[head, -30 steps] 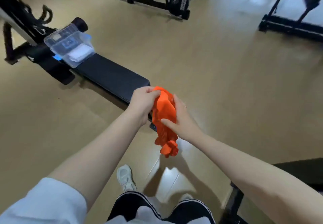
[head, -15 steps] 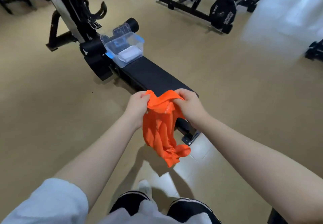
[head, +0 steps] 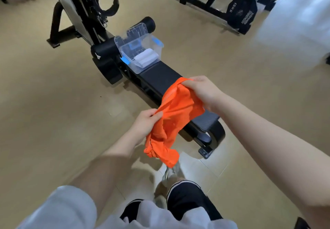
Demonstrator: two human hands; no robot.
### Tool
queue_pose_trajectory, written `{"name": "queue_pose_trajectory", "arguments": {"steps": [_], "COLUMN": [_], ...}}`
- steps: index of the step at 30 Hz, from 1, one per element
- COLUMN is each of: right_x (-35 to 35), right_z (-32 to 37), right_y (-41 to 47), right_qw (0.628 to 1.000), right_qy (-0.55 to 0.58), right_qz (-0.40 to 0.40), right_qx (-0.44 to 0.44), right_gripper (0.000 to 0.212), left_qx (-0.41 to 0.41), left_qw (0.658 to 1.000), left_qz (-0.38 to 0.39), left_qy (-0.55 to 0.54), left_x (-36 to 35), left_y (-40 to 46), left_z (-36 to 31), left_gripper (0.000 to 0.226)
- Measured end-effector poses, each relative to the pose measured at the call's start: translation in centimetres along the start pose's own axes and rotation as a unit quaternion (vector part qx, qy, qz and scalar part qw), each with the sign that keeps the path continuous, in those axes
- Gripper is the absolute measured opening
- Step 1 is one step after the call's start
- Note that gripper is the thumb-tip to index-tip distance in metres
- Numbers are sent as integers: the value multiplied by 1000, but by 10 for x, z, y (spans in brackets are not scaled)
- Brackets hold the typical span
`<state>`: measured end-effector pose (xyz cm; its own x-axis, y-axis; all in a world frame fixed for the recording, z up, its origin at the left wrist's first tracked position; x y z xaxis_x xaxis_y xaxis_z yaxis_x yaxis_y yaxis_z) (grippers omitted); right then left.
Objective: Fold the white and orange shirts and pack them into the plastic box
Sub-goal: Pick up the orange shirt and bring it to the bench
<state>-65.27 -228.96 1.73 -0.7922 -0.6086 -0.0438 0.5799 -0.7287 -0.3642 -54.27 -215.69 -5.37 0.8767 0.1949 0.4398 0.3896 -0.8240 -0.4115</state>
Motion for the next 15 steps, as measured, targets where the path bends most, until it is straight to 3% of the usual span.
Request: {"name": "queue_pose_trajectory", "arguments": {"steps": [7,11,14,15], "right_x": [40,56,54,49], "right_z": [-12,3,21,28], "right_y": [95,157,196,201], "right_qw": [994,989,987,984], "right_qy": [10,47,-35,-65], "right_qz": [-64,-140,-153,-146], "right_qx": [-85,-34,44,73], "right_gripper": [11,20,7,17], "left_qx": [97,144,140,139], "left_qw": [991,957,937,932], "left_qz": [36,133,165,159], "left_qy": [-88,-213,-275,-294], "left_x": [50,58,65,68], "left_y": [80,121,148,159], "left_z": [-6,-42,-80,-89], "left_gripper": [25,28,32,33]}}
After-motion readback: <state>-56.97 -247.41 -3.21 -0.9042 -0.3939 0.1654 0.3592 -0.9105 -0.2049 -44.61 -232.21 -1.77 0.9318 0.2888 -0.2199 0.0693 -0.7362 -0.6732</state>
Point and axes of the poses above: each hand's wrist, its own y-axis towards the middle knuckle, its own x-axis out of the back of the hand, z = x × y, the point moved 7 cm from there along y, towards the middle knuckle, and after that the axes turned 15 degrees about y, right-handed, at the moved point
